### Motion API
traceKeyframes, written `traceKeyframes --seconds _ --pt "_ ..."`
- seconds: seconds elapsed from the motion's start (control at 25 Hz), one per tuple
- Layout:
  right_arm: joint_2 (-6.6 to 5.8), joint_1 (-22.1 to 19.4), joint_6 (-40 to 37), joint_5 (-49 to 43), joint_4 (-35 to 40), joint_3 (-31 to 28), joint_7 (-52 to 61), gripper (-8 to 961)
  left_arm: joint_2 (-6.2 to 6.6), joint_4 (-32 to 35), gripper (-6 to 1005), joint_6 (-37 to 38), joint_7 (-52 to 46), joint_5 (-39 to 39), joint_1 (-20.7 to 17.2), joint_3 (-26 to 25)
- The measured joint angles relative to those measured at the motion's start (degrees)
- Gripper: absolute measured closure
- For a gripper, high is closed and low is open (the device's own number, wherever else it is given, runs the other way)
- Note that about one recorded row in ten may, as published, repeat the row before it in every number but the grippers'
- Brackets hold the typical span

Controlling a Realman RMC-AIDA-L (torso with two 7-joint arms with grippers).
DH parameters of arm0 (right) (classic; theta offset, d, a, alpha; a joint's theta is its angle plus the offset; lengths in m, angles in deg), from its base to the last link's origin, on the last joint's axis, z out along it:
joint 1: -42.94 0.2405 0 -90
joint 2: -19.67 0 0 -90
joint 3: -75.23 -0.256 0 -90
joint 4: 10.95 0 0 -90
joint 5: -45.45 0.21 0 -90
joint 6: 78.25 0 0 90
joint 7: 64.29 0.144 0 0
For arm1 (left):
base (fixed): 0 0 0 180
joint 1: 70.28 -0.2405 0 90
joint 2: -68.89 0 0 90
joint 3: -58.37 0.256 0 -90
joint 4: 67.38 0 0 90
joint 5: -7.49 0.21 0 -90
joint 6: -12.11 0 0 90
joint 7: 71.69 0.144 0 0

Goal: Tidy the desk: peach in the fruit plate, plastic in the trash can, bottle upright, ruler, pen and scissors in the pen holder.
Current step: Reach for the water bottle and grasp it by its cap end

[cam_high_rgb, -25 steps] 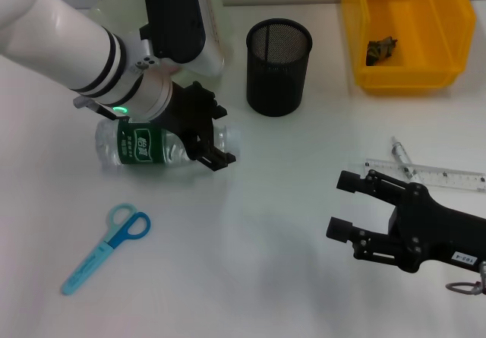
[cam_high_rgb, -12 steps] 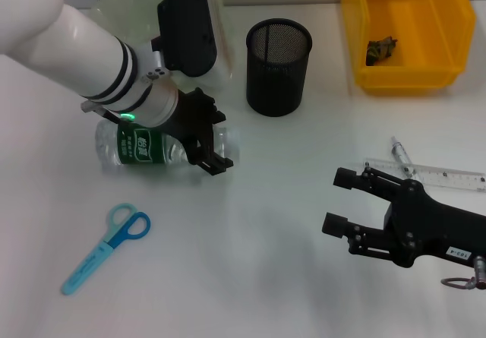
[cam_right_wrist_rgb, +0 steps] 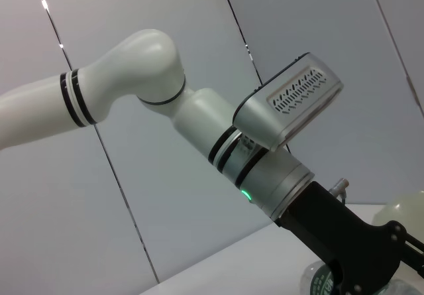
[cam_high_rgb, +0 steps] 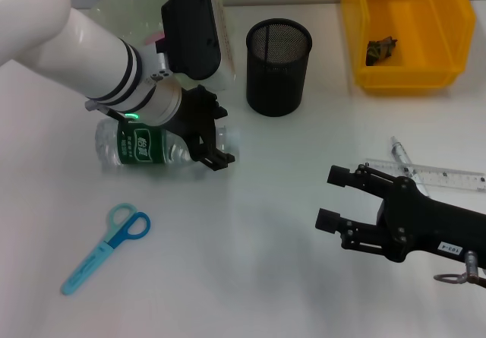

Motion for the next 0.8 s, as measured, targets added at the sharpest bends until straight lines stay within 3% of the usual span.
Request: traceKeyframes --seconds 0.24,0.48,0.56,0.8 --pt "0.0 0.03 0.05 0.09 -0.02 -0.19 0.2 130 0.0 -0.08 201 0.01 0.07 -0.01 -0.09 0.57" --pt "0.0 0.23 0.76 0.34 -0.01 -0.23 0.24 130 0.0 -0.14 322 -0.17 -0.36 0.18 -0.03 2.98" --pt "0.0 0.32 0.87 0.34 -0.01 -0.22 0.25 130 0.0 -0.15 526 -0.61 -0.49 0.3 0.04 3.07" --pt "0.0 0.32 0.87 0.37 -0.01 -0.23 0.3 129 0.0 -0.11 542 -1.17 -0.53 0.37 0.09 2.88"
